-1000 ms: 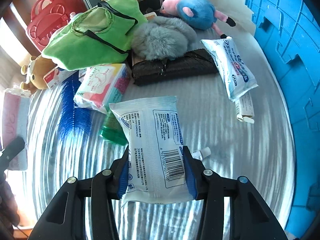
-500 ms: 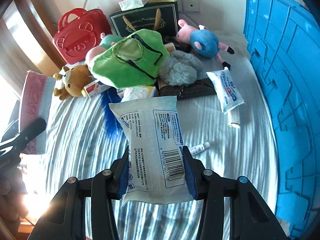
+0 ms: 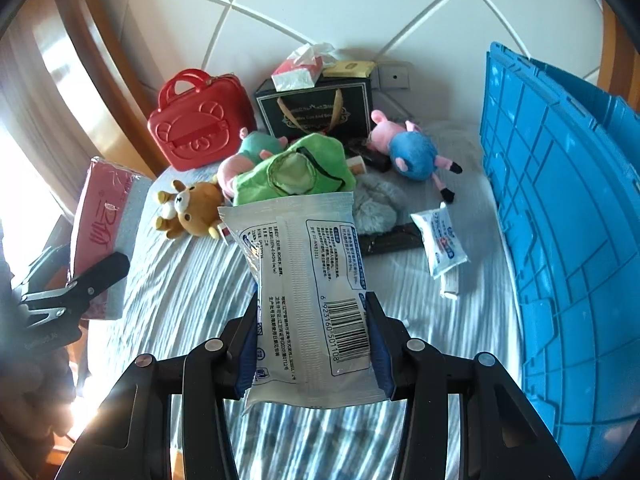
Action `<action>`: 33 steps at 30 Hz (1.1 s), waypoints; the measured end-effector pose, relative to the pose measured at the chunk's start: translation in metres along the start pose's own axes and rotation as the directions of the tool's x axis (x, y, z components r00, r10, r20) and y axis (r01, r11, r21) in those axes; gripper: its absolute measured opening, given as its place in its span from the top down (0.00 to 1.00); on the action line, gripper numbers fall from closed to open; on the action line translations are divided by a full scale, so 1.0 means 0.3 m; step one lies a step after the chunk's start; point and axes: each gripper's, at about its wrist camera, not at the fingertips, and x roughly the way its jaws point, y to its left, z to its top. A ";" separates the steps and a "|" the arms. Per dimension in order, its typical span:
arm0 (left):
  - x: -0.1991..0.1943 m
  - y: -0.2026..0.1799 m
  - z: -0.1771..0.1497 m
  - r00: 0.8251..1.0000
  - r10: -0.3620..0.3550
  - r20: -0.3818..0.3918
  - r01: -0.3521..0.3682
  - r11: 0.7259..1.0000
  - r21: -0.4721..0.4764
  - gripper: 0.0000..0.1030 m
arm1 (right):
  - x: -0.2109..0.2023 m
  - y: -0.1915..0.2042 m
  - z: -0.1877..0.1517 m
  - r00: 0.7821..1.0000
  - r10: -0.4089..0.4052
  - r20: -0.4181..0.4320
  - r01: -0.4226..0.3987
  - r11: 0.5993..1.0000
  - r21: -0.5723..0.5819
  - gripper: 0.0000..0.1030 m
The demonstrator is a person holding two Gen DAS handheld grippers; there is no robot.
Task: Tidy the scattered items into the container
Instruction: 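Lift the tissue pack and wipes pack and carry them over the blue crate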
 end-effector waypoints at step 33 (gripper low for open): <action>-0.138 -0.605 0.355 0.983 -0.063 0.174 0.038 0.989 0.142 0.10 | -0.510 -0.422 0.175 0.967 0.040 0.253 -0.038 0.999 -0.014 0.56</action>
